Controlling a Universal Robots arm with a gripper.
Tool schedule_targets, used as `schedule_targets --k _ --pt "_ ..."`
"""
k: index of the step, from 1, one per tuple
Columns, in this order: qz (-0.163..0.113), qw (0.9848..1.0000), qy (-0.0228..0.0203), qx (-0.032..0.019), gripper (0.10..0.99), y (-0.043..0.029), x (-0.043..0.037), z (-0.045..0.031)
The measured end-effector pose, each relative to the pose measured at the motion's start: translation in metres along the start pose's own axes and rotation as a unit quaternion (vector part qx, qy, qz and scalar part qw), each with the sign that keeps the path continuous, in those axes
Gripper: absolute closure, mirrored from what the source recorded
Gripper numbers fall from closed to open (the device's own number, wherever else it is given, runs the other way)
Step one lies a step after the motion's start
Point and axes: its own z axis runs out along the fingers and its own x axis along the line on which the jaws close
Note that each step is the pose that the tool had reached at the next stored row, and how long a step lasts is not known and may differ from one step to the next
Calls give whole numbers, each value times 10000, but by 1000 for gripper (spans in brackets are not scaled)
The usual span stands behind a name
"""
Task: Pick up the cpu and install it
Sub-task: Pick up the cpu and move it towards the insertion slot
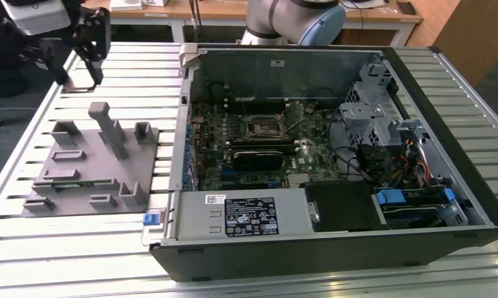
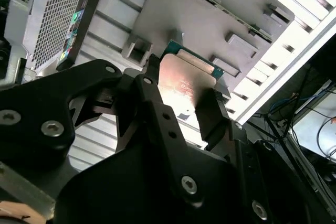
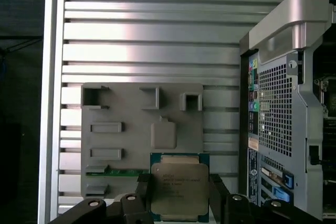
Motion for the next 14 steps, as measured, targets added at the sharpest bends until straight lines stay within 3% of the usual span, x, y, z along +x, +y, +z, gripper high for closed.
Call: schedule_targets --k 7,14 --pt "0 10000 1 1 553 7 -263 4" --pt "0 10000 1 1 553 16 -575 12"
